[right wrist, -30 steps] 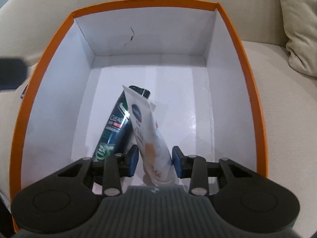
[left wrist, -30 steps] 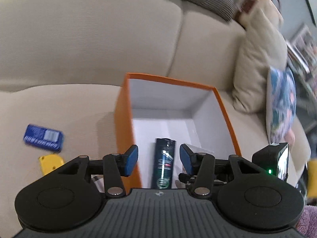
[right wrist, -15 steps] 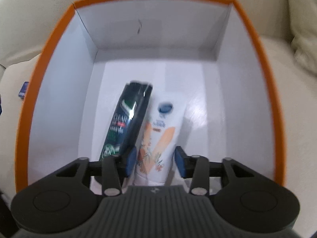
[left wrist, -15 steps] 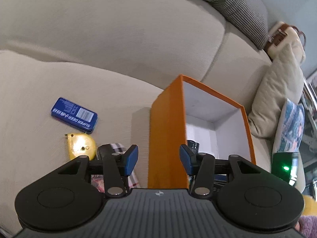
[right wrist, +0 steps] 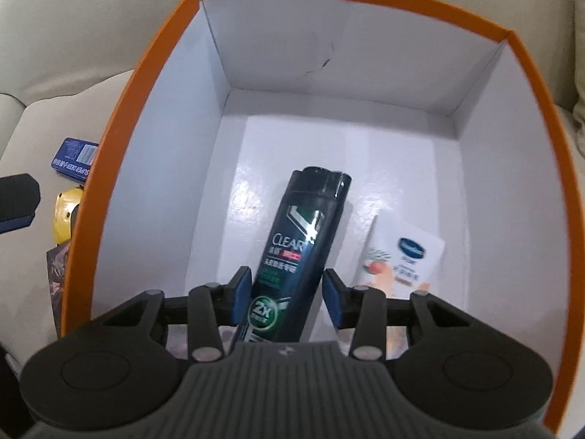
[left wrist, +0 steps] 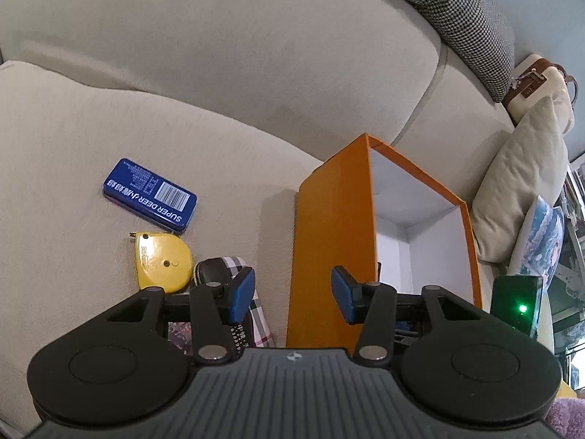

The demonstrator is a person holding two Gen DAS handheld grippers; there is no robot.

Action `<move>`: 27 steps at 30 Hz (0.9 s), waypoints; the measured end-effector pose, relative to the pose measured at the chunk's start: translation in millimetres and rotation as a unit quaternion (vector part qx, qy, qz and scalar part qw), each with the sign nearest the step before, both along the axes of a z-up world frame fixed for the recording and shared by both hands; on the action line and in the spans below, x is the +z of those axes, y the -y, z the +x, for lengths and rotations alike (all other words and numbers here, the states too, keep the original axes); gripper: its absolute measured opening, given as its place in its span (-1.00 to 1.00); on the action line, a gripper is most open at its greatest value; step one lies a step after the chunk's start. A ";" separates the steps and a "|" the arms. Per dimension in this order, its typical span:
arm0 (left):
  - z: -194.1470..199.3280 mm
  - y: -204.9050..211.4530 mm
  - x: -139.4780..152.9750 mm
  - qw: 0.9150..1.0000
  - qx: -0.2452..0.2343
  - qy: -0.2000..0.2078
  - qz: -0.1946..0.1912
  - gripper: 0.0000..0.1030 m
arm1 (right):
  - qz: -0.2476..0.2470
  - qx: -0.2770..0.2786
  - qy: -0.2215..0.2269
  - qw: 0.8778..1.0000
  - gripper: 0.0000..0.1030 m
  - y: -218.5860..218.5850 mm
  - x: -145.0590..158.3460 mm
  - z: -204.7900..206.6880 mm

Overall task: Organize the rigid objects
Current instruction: 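Open the left gripper to drop the shampoo while the right lowers the Vaseline tube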

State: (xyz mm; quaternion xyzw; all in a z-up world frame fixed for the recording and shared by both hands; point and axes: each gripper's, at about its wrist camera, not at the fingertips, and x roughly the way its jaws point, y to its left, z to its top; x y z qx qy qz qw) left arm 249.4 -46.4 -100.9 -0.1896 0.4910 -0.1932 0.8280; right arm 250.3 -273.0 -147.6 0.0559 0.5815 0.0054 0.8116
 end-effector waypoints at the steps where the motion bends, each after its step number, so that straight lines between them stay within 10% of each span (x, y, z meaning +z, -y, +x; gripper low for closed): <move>1: 0.1 0.0 -0.8 1.000 0.000 -0.001 -0.001 0.06 | 0.003 0.005 0.000 1.000 -0.18 -0.5 -1.0 0.7; 10: -0.2 3.3 -4.4 1.000 -0.004 -0.007 -0.009 0.03 | 0.042 0.048 -0.032 0.997 -0.26 -10.4 -3.9 -3.1; 17: -2.1 6.8 -4.9 1.000 -0.007 -0.011 -0.012 0.03 | 0.148 -0.024 -0.050 0.987 -0.26 16.6 -12.5 -3.8; 27: -3.4 7.2 -2.6 1.000 -0.007 -0.009 -0.012 0.03 | 0.091 0.017 -0.013 0.996 -0.22 12.8 12.1 -15.3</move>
